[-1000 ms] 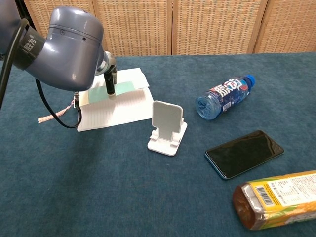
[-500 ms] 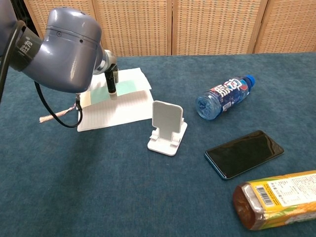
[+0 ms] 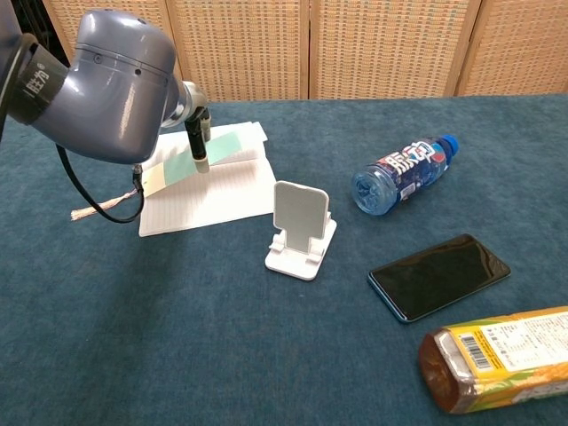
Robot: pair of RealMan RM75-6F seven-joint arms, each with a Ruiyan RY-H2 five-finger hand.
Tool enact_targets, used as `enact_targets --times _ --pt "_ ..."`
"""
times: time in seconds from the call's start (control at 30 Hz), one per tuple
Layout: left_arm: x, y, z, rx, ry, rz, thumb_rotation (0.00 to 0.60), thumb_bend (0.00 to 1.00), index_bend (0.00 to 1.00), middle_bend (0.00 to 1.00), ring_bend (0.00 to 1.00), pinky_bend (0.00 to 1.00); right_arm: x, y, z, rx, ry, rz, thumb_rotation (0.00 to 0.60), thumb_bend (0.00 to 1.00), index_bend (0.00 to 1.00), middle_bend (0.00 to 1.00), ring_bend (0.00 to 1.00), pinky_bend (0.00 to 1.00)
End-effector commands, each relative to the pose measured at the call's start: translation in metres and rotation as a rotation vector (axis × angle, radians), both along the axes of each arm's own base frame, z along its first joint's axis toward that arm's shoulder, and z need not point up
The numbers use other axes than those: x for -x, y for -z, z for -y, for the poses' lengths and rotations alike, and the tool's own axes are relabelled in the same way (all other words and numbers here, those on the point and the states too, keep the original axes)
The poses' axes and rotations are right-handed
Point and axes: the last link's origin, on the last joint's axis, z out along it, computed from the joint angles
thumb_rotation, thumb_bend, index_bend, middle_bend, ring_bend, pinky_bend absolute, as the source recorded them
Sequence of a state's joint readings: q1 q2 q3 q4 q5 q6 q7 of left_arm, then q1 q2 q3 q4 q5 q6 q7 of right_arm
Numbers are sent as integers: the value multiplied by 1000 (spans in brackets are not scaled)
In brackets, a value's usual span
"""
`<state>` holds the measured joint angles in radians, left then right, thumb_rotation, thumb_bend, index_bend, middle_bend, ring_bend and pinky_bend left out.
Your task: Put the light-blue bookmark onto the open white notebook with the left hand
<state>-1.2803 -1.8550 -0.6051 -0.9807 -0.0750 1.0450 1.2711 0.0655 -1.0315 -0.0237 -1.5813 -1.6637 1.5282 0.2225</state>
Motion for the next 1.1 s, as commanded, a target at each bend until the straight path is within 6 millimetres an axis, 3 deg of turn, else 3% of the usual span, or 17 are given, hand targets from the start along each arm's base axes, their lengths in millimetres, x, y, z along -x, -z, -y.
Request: enact_targets --times 0.03,0.67,1.1 --pt "0 -1 0 -4 1 2 600 208 323 0 0 0 0 0 0 0 1 0 600 0 0 0 0 0" --pt "-3 -2 2 -2 26 29 600 155 310 0 0 0 0 -1 0 6 -3 3 600 0 0 0 0 0" --pt "-1 -12 26 45 139 117 600 163 310 0 0 0 0 -1 0 8 0 1 600 0 0 0 0 0"
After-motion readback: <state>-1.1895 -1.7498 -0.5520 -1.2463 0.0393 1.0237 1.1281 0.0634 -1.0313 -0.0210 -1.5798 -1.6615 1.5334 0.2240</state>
